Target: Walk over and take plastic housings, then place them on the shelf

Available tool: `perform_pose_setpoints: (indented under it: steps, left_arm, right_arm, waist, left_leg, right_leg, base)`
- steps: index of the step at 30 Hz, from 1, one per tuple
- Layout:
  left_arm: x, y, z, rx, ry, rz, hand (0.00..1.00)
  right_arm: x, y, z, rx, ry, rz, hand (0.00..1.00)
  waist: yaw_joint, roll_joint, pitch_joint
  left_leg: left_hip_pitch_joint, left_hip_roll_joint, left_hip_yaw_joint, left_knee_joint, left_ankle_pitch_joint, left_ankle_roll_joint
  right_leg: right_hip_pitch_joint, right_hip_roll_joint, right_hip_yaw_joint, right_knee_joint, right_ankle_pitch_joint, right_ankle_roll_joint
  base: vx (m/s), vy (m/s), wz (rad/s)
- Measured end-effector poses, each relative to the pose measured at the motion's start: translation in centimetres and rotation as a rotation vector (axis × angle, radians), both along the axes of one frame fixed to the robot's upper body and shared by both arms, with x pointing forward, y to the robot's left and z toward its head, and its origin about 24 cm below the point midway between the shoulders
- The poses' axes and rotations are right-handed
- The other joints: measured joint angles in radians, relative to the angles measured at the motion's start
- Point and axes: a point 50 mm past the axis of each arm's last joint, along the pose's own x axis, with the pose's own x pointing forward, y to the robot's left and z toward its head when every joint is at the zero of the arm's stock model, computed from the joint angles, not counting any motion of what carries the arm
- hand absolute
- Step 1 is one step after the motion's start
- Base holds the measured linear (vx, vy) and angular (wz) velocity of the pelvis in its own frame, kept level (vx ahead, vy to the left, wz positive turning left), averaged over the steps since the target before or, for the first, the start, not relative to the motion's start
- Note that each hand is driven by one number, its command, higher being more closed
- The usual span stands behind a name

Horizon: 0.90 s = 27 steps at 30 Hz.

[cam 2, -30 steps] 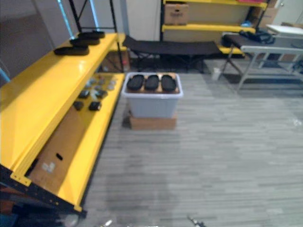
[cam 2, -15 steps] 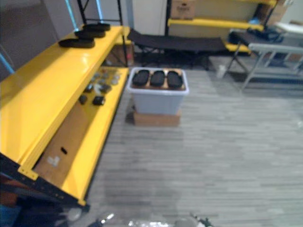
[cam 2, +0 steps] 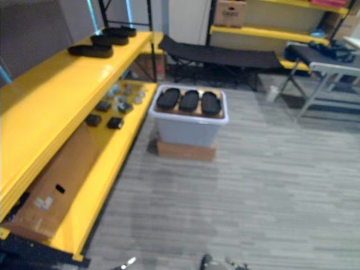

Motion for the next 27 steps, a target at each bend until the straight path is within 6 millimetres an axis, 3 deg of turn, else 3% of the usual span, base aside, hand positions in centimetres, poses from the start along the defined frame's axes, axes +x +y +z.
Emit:
perform_pose_setpoints:
  steps: [2,5,7,9,10,11,13,14,17,20,21,22,24,26,27]
  left_arm:
    - [0.6,0.0,0.2,0.006,-0.034,0.041,0.00]
    - [1.3,0.9,0.5,0.033,-0.076,0.082,0.00]
    - [1.5,1.1,0.6,0.047,-0.097,0.083,0.00]
    - [1.2,1.1,0.6,0.052,-0.100,0.085,0.00]
    - [0.5,1.1,0.4,0.049,-0.088,0.092,0.00]
    - [-0.4,1.2,0.3,0.039,-0.079,0.122,0.00]
    - [-1.3,2.2,0.3,0.061,-0.060,0.116,0.00]
    - [-0.5,2.8,0.5,0.075,-0.086,0.108,0.00]
    - [0.3,2.9,0.6,0.083,-0.109,0.093,0.00]
    - [0.7,2.2,0.6,0.074,-0.113,0.028,0.00]
    - [1.0,2.1,0.6,0.075,-0.119,0.010,0.00]
    - [1.0,2.0,0.6,0.075,-0.119,0.006,0.00]
    - [1.2,1.6,0.6,0.078,-0.128,-0.023,0.00]
    - [2.1,1.6,0.8,0.080,-0.157,-0.026,0.00]
    - [2.5,1.4,0.8,0.078,-0.166,-0.026,0.00]
  right_arm:
    - [0.0,-0.4,0.1,-0.020,-0.008,-0.003,0.00]
    - [0.4,-0.5,0.2,-0.046,-0.023,0.019,0.00]
    - [1.4,-0.2,0.3,-0.054,-0.049,0.019,0.00]
    - [3.2,0.1,0.7,-0.064,-0.100,0.027,0.00]
    - [4.4,0.3,1.0,-0.072,-0.137,0.049,0.00]
    - [5.2,0.3,1.3,-0.081,-0.162,0.087,0.00]
    - [5.9,1.7,1.4,-0.059,-0.179,0.144,0.00]
    - [6.9,2.4,1.6,-0.047,-0.203,0.175,0.00]
    - [7.9,2.6,1.9,-0.038,-0.233,0.186,0.00]
    - [7.4,2.5,1.8,-0.042,-0.227,0.206,0.00]
    - [7.0,2.6,1.7,-0.039,-0.214,0.211,0.00]
    - [5.9,2.7,1.3,-0.028,-0.177,0.214,0.00]
    - [5.3,2.4,1.1,-0.046,-0.157,0.240,0.00]
    - [5.4,2.3,1.2,-0.058,-0.156,0.239,0.00]
    - [5.4,2.2,1.2,-0.060,-0.157,0.234,0.00]
  waist:
    - [-0.003,0.024,-0.003]
    - [0.013,0.025,0.012]
    - [0.037,0.016,0.022]
    - [0.057,0.010,0.030]
    - [0.063,0.008,0.031]
    - [0.070,0.003,0.034]
    - [0.072,-0.031,0.037]
    - [0.076,-0.065,0.048]
    - [0.089,-0.074,0.050]
    - [0.092,-0.053,0.054]
    - [0.090,-0.047,0.057]
    - [0.083,-0.038,0.063]
    - [0.074,-0.035,0.057]
    - [0.044,-0.034,0.055]
    - [0.037,-0.034,0.054]
  left_leg:
    - [-0.144,0.049,0.003,0.303,0.072,-0.032]
    - [-0.322,0.096,0.036,0.561,0.054,-0.028]
    - [-0.380,0.083,0.068,0.491,0.033,-0.015]
    - [-0.408,0.057,0.091,0.292,0.032,-0.006]
    - [-0.423,0.040,0.082,0.133,0.060,-0.002]
    - [-0.420,0.031,0.091,0.078,0.167,0.021]
    - [-0.393,-0.008,0.121,0.058,0.141,0.029]
    - [-0.392,-0.025,0.144,0.071,0.118,0.046]
    - [-0.381,-0.045,0.162,0.075,0.082,0.070]
    - [-0.280,-0.079,0.172,0.023,0.048,0.092]
    - [-0.221,-0.098,0.176,-0.017,0.037,0.102]
    - [-0.158,-0.109,0.175,-0.047,0.023,0.113]
    - [-0.089,-0.111,0.171,-0.086,0.007,0.109]
    - [-0.024,-0.093,0.139,-0.126,0.010,0.085]
    - [-0.021,-0.083,0.127,-0.129,0.006,0.075]
  right_leg:
    - [0.084,0.025,-0.022,-0.066,-0.015,-0.007]
    - [0.227,0.051,-0.044,-0.161,-0.025,-0.008]
    - [0.290,0.048,-0.029,-0.194,-0.034,-0.001]
    - [0.322,0.032,0.015,-0.195,-0.059,0.014]
    - [0.325,0.018,0.046,-0.178,-0.083,0.036]
    - [0.329,0.004,0.082,-0.152,-0.109,0.061]
    - [0.334,-0.028,0.125,-0.151,-0.121,0.058]
    - [0.335,-0.046,0.153,-0.157,-0.118,0.057]
    - [0.336,-0.068,0.160,-0.147,-0.103,0.066]
    - [0.275,-0.113,0.186,0.101,-0.101,0.085]
    - [0.176,-0.153,0.202,0.339,-0.061,0.154]
    - [0.099,-0.178,0.215,0.522,-0.057,0.163]
    - [0.011,-0.184,0.187,0.604,-0.097,0.131]
    - [-0.021,-0.175,0.099,0.451,-0.131,0.074]
    - [-0.024,-0.170,0.074,0.368,-0.129,0.073]
  base:
    - [0.28,-0.163,0.28]
    - [0.03,-0.040,0.19]
    - [-0.18,0.063,-0.31]
    - [-0.14,0.131,-0.63]
    - [0.20,0.226,-0.77]
    - [0.37,0.281,-0.72]
    - [0.38,0.230,-0.29]
    - [0.33,0.178,-0.10]
    - [0.31,0.163,-0.06]
    - [0.30,0.116,-0.04]
    - [0.32,0.049,-0.05]
    - [0.31,0.025,-0.01]
    - [0.27,-0.037,0.14]
    - [0.32,-0.150,0.49]
    - [0.24,-0.184,0.60]
